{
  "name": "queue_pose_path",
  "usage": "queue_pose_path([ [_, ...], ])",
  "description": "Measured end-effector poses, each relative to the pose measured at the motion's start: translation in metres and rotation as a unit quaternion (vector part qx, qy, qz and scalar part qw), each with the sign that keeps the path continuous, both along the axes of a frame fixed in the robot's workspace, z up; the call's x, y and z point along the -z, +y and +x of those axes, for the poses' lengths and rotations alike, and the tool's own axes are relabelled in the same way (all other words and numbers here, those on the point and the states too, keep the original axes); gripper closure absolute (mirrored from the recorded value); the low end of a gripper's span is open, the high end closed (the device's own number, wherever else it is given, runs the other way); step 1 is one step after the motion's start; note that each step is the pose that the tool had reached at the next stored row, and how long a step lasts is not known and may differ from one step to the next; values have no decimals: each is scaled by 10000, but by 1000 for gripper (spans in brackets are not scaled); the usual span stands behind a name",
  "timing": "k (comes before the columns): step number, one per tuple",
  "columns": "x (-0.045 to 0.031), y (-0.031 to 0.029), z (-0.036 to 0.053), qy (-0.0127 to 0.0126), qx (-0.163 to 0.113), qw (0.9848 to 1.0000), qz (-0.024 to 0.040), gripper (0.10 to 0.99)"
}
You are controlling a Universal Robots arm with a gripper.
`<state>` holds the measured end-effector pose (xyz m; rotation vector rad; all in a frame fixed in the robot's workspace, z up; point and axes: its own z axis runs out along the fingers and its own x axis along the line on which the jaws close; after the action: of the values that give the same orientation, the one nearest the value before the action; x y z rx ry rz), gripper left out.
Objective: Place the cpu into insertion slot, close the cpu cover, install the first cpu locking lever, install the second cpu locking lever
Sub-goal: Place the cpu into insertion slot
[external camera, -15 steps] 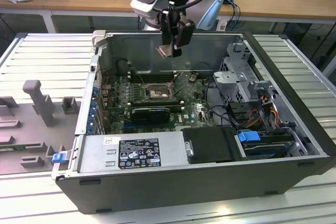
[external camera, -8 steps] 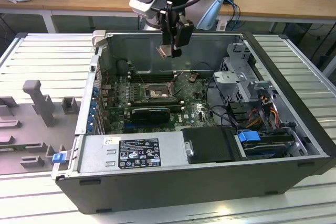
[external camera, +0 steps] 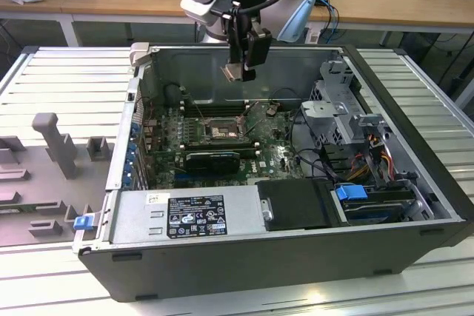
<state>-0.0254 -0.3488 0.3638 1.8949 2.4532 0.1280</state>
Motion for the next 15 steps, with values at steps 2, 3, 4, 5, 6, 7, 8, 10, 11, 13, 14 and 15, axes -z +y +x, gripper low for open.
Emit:
queue_pose_path([
  [2, 0, 0, 0, 0, 46, 10000, 0, 557],
  [3, 0, 0, 0, 0, 62, 10000, 0, 557],
  [4, 0, 0, 0, 0, 83, 10000, 0, 557],
  [5, 0, 0, 0, 0, 106, 9999, 0, 557],
  [6, 0, 0, 0, 0, 124, 9999, 0, 557],
  [7, 0, 0, 0, 0, 146, 9999, 0, 557],
  [8, 0, 0, 0, 0, 165, 9999, 0, 557],
  [10, 1, 0, 0, 0, 205, 9998, 0, 557],
  [11, 1, 0, 0, 0, 221, 9998, 0, 557],
  [13, 1, 0, 0, 0, 281, 9996, 0, 557],
  [14, 1, 0, 0, 0, 299, 9996, 0, 557],
  [15, 1, 0, 0, 0, 336, 9994, 0, 557],
])
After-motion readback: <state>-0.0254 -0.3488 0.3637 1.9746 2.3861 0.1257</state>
